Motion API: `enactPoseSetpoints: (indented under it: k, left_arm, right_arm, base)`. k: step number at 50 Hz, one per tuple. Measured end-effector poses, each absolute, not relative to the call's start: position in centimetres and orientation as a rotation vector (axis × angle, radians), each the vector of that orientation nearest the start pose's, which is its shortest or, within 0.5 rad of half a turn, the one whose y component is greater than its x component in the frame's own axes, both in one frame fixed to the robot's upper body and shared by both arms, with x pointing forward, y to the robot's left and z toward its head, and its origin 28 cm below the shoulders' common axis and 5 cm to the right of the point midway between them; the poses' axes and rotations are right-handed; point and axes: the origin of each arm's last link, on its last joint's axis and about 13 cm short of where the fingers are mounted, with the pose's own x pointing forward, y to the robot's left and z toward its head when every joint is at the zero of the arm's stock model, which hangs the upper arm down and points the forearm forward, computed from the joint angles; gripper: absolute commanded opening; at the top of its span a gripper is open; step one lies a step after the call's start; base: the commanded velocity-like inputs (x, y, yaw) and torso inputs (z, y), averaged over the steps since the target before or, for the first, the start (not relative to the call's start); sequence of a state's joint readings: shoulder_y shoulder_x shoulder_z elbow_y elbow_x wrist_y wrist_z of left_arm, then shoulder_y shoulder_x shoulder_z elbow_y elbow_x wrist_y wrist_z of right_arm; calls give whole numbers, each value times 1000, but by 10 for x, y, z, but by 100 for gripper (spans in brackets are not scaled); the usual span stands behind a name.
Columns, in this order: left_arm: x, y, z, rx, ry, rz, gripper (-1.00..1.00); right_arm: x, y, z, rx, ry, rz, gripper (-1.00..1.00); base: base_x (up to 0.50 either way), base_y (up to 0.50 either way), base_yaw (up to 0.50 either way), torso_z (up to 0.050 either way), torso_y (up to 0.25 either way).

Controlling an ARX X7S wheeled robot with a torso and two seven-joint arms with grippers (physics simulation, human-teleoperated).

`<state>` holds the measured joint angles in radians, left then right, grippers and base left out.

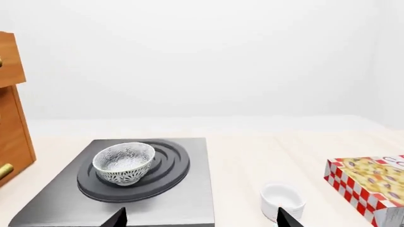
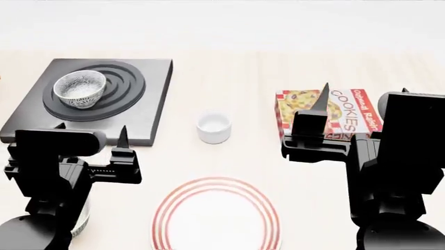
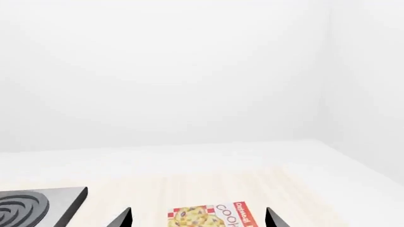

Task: Pick the akita bowl on the stove and place it on the plate.

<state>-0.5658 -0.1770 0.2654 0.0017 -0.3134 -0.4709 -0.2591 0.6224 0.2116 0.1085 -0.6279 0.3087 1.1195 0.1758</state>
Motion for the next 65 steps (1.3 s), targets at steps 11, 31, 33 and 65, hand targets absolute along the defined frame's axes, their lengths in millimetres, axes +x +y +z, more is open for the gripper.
enactPoseSetpoints:
  k: [11, 31, 33, 65]
  left_arm:
    - [315, 192, 128, 4, -35, -34, 100]
    - [316, 193, 130, 7, -38, -32, 100]
    - [316, 193, 130, 8, -38, -32, 100]
    - [316, 193, 135, 9, -44, -41, 100]
  right_arm:
    - [258, -137, 218, 5, -137, -92, 100]
    - [258, -137, 217, 4, -140, -92, 100]
    - [258, -137, 217, 4, -140, -92, 100]
    - [258, -137, 218, 3, -141, -89, 100]
  base:
    - [278, 0, 0, 0, 1]
    - [278, 0, 0, 0, 0]
    - [281, 0, 0, 0, 0]
    - [236, 0, 0, 0, 0]
